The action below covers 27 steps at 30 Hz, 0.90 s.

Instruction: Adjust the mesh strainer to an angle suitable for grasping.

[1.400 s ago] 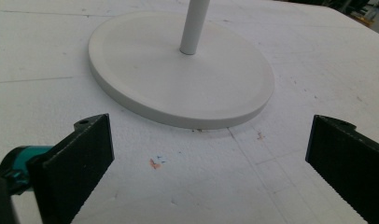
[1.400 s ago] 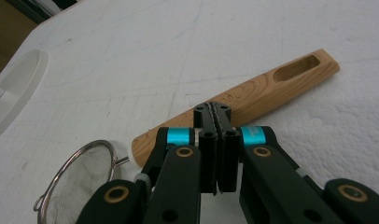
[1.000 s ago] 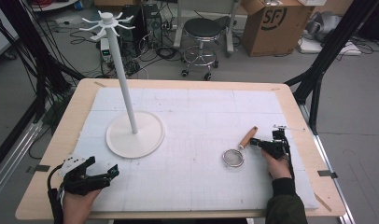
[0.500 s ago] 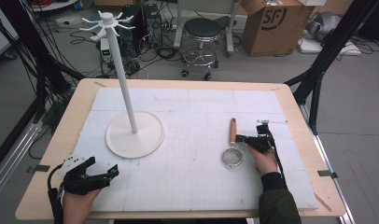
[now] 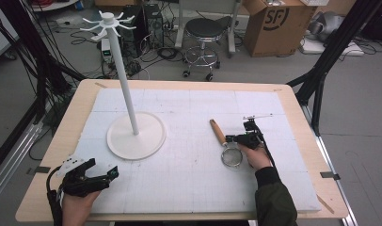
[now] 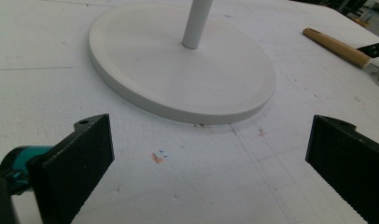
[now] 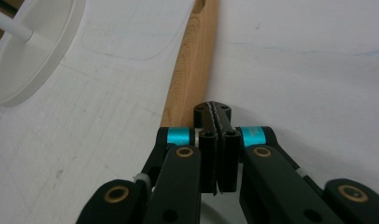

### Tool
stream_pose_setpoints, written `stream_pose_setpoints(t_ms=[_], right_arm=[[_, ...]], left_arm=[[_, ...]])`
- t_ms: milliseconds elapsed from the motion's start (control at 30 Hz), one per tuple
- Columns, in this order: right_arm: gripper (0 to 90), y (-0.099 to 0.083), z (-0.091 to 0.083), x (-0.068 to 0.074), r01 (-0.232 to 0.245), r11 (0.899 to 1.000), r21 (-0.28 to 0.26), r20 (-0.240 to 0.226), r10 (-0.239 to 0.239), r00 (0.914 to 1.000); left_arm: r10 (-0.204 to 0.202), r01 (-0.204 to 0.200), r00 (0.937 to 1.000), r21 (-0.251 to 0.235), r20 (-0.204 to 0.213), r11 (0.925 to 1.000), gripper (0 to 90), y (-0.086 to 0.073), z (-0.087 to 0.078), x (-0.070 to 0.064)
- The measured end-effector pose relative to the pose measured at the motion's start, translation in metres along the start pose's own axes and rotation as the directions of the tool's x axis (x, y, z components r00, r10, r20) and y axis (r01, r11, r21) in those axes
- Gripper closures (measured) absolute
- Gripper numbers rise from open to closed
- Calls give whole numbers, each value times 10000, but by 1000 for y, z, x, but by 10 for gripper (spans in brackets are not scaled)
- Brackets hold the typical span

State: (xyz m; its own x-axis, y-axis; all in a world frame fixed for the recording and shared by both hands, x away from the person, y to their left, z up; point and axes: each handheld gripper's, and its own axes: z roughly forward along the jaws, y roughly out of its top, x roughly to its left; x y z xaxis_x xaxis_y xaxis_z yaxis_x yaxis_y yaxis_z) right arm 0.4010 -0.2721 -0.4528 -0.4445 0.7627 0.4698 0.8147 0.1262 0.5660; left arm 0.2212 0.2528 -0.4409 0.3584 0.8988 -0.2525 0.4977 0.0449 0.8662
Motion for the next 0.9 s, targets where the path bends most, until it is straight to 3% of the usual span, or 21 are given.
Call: stream_pose_setpoints(t_ms=[267,633,900], right_arm=[[899,3,9,15,291,9988,389,-114,-287,9995],[899,1,14,24,661,9960,594,-258,-647,9976],[899,1,23,35,962,9924,773,-744,-904,9931]], left_arm=[[2,-2,10000,-38,46,10000,16,0,-1,-1],[-6,6,10000,-75,40,10000,16,0,-2,0],[7,-6,10000,-74,56,10000,16,0,-1,-1]])
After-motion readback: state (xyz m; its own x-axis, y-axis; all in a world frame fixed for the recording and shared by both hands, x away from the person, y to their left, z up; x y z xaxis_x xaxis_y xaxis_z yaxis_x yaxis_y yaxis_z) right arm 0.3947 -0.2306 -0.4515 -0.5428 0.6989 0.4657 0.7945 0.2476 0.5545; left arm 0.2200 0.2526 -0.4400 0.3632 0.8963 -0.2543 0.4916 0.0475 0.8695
